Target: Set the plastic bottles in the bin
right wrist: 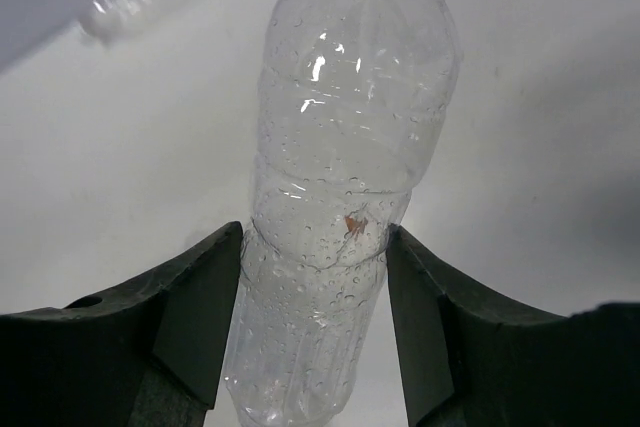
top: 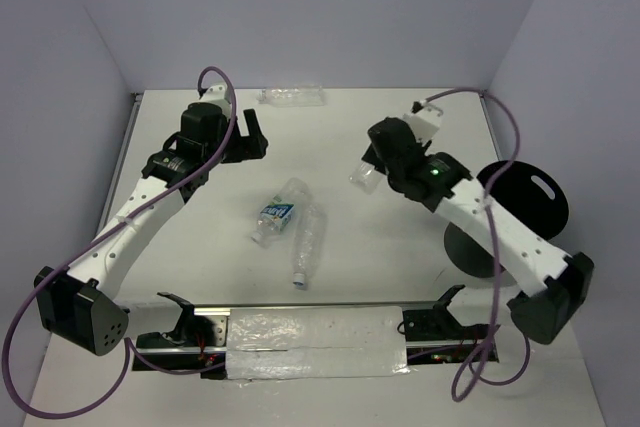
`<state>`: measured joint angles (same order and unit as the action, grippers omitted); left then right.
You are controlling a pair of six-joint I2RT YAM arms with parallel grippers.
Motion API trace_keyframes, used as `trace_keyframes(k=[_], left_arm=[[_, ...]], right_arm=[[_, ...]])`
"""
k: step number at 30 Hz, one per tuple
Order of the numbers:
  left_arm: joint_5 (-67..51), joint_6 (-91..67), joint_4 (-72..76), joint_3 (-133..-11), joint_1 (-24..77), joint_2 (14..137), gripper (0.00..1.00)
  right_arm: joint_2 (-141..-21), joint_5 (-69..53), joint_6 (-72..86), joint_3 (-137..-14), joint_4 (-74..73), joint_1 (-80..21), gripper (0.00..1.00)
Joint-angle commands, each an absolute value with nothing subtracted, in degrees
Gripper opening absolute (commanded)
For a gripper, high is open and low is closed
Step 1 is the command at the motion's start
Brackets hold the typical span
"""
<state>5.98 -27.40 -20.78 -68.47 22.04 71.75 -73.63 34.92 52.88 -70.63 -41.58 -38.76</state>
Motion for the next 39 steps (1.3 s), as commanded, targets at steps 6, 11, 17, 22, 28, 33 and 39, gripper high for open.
trace_keyframes(k=[6, 11, 17, 22, 28, 33, 39], left_arm=[[7.74, -27.77, -20.74, -71.28, 21.97, 72.33, 0.99], [5.8, -28.74, -19.87, -71.63, 21.97, 73.39, 0.99], [4.13, -29.18, -19.86, -72.94, 21.97, 75.06, 0.99], [1.94, -29.88, -19.07, -73.48, 21.97, 75.94, 0.99], [0.97, -29.97, -19.51, -73.39, 21.97, 76.12, 0.99], [0.79, -29.88, -19.6, -72.69, 21.97, 75.76, 0.99], [0.44, -29.8, -19.6, -72.68, 21.97, 76.29, 0.99]], right_arm=[[-54.79, 68.87, 23.59, -77.52, -39.39, -38.94, 0.48], [-46.07, 85.41, 13.38, -70.68, -29.29, -38.94, 0.48], [-37.9, 94.74, 5.96, -62.93, -27.46, -37.88, 0.49], [-33.67, 95.36, 8.03, -60.22, -30.88, -37.53, 0.49], [-31.29, 94.58, 2.46, -50.46, -22.5, -36.83, 0.51], [-31.55, 86.95, 9.72, -50.0, -32.12, -30.7, 0.54], [-35.95, 71.92, 22.77, -54.05, -40.79, -21.36, 0.85]])
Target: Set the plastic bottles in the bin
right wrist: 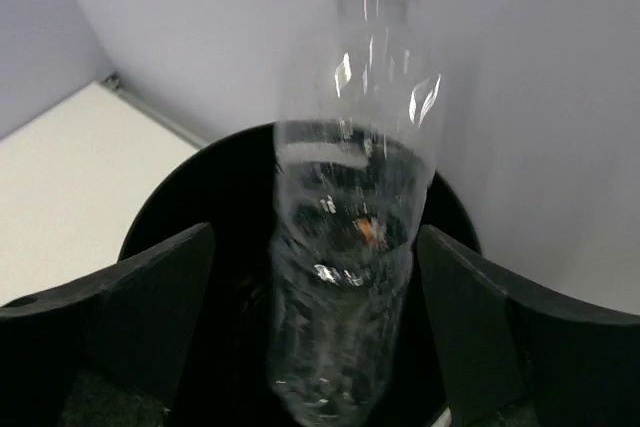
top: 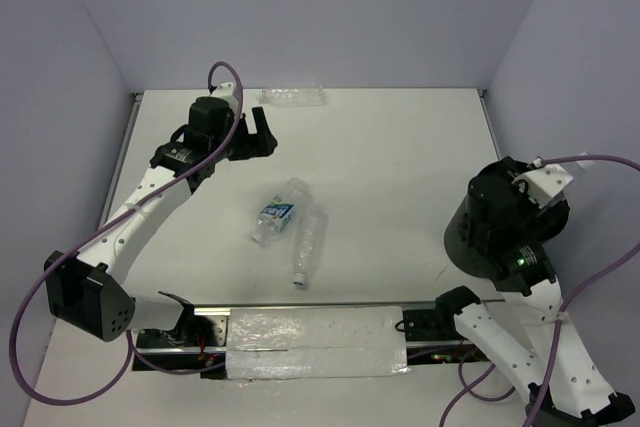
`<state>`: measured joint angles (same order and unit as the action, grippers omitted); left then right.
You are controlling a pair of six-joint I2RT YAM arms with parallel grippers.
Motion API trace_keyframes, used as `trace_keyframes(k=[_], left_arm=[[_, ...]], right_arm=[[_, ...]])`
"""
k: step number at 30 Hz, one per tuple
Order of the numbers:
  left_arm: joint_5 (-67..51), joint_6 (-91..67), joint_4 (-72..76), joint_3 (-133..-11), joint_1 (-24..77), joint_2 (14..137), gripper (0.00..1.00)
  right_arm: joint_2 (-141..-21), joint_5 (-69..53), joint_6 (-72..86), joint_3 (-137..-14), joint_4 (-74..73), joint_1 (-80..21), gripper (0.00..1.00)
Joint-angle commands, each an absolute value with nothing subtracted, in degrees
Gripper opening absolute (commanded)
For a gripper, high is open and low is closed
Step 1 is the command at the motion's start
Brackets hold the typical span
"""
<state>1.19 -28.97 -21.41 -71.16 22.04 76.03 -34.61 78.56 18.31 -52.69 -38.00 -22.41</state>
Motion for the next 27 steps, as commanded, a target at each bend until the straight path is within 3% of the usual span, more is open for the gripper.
trace_keyframes(k=[1, 3, 8, 11, 13, 18, 27], left_arm=[[0.53, -29.62, -19.77, -72.69, 21.97, 76.29, 0.99], [-0.26, -29.53, -20.04, -72.77, 21.97, 76.46, 0.99], [-0.26, -29.62, -20.56, -72.33, 21.97, 76.99, 0.99], [1.48, -30.49, -21.79, -72.51, 21.97, 77.96, 0.99], [3.07, -31.28, -22.93, -72.86, 21.97, 78.84, 0.99], [14.39, -36.02, -29.16, -75.31, 21.54, 80.33, 0.99], [16.0, -40.69, -31.73, -74.45, 14.51, 74.46, 0.99]], right_arm=[[-36.47, 70.94, 23.11, -54.57, -40.96, -20.84, 0.91], [-39.28, 68.74, 24.69, -57.02, -43.23, -20.48, 1.0], [-44.73, 60.84, 24.88, -65.2, -46.94, -20.65, 1.0], [-46.92, 46.36, 25.04, -71.96, -45.18, -21.97, 1.0], [-49.03, 38.86, 27.93, -73.82, -44.47, -27.22, 1.0], [-63.85, 35.52, 35.4, -77.34, -43.77, -44.96, 1.0], [-84.01, 19.96, 46.58, -71.64, -34.65, -53.44, 1.0]])
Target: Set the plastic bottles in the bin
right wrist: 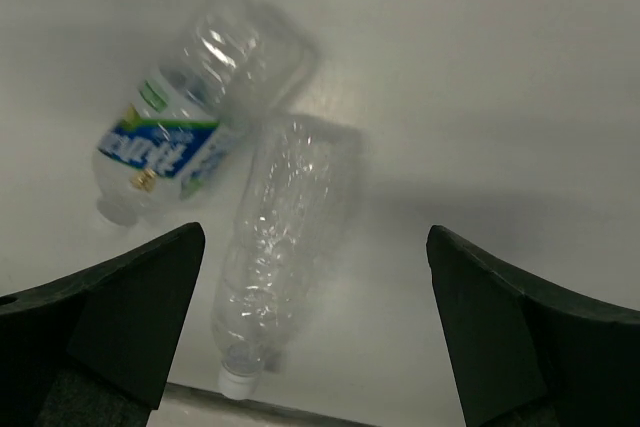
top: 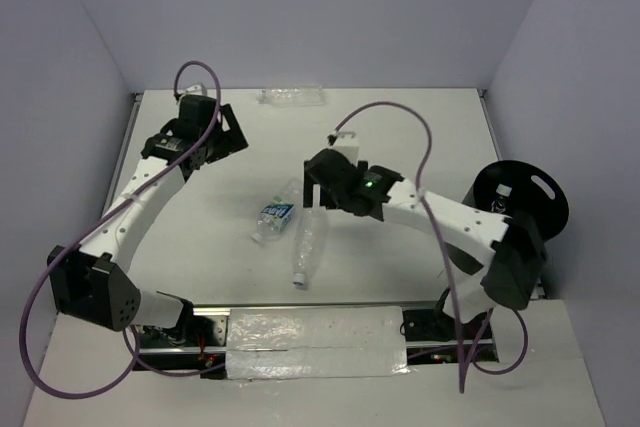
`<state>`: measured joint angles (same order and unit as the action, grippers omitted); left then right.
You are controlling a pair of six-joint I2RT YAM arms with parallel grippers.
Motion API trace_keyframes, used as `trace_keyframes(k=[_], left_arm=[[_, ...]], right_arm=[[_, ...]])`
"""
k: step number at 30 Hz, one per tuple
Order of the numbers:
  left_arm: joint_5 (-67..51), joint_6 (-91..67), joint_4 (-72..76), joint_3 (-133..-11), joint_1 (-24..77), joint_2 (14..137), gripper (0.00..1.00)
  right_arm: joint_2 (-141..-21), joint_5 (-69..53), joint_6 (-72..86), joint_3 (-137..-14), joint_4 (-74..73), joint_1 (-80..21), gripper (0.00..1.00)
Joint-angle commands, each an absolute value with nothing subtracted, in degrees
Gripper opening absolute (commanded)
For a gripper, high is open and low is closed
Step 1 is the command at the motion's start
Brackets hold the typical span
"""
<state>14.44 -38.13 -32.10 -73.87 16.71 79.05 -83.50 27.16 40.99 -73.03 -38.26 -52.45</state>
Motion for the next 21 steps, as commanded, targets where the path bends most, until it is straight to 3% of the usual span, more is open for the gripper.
trace_keyframes(k=[1, 13, 16, 19, 21], left_arm=[[15.82, -40.61, -31.12, -74.1, 13.81, 73.92, 0.99], [13.1, -39.99, -31.55, -73.83, 13.36, 74.62, 0.99], [12.66, -39.9, -31.55, -73.92, 13.36, 74.88, 0.99], [12.31, -39.9, -31.47, -74.27, 13.36, 74.97, 0.99], [11.95, -39.99, -31.29, -74.27, 13.36, 75.14, 0.99]], right_arm=[[-86.63, 19.08, 47.45, -70.85, -33.93, -53.61, 1.0], [-103.88, 11.52, 50.01, -69.35, -28.57, -53.7, 0.99], [-104.85, 13.09, 50.89, -69.87, -29.79, -53.7, 0.85], [-101.96, 18.42, 50.8, -70.57, -33.12, -53.7, 0.62], [-98.03, 22.48, 50.19, -71.54, -37.85, -53.7, 0.56]])
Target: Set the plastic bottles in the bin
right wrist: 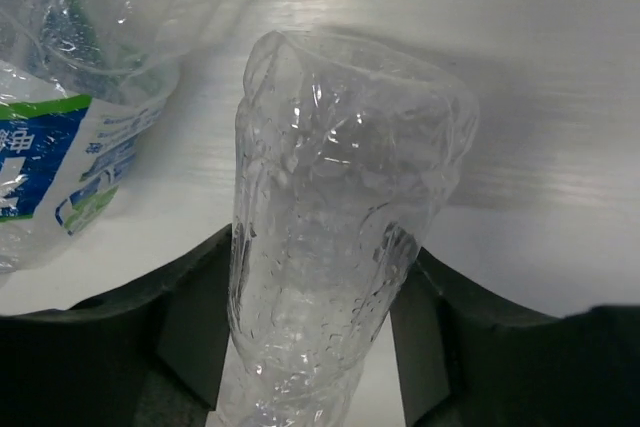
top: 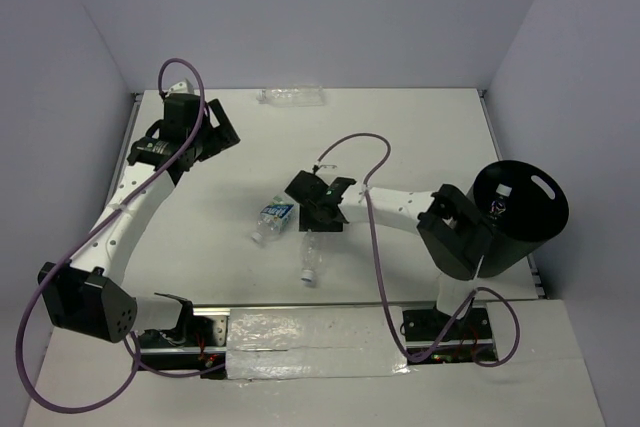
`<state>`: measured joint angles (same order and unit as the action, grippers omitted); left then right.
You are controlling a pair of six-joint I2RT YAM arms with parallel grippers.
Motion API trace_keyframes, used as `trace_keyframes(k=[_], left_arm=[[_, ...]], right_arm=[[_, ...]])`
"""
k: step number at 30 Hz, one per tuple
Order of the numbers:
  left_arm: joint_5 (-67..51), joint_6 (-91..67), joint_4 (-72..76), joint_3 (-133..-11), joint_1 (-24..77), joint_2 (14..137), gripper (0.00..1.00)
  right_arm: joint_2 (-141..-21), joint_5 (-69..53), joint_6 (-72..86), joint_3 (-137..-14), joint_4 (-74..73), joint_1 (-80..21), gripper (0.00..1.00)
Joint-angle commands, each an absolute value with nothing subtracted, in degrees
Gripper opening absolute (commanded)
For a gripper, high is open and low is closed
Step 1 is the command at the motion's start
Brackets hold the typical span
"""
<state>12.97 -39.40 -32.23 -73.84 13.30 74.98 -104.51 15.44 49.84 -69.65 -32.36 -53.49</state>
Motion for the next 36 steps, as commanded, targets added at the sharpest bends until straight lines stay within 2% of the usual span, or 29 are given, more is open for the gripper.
trace_keyframes(k=[1, 4, 8, 12, 18, 22, 26, 36], left_arm=[[11.87, -40.08, -31.2, -74.27, 13.36, 75.15, 0.99], [11.16, -40.25, -30.67, -74.36, 13.36, 75.5, 0.99], [10.37, -40.43, -30.59, -74.53, 13.36, 76.02, 0.99], [9.32, -40.08, -30.06, -74.18, 13.36, 76.03, 0.99], [7.74, -39.99, -29.35, -74.18, 13.36, 76.55, 0.99], [6.68, -39.9, -28.92, -74.27, 13.36, 76.99, 0.99], [5.98, -39.9, -28.48, -74.44, 13.36, 77.52, 0.99], [5.27, -39.81, -28.04, -74.09, 13.36, 77.78, 0.99]], right_arm=[[-96.52, 27.11, 49.92, -72.67, -39.53, -53.44, 0.52], [-90.1, 33.9, 48.43, -75.84, -46.47, -52.91, 0.51], [-81.23, 48.9, 45.8, -81.11, -57.01, -49.67, 0.52], [-71.56, 60.71, 40.27, -86.04, -60.3, -44.22, 0.52], [-55.21, 71.69, 19.71, -79.12, -43.26, -30.97, 0.52], [-48.53, 73.39, 9.52, -74.19, -32.64, -23.04, 0.52], [-44.31, 75.66, 7.47, -70.41, -29.45, -17.15, 0.52], [-42.81, 78.75, 5.61, -62.14, -24.26, -11.16, 0.54]])
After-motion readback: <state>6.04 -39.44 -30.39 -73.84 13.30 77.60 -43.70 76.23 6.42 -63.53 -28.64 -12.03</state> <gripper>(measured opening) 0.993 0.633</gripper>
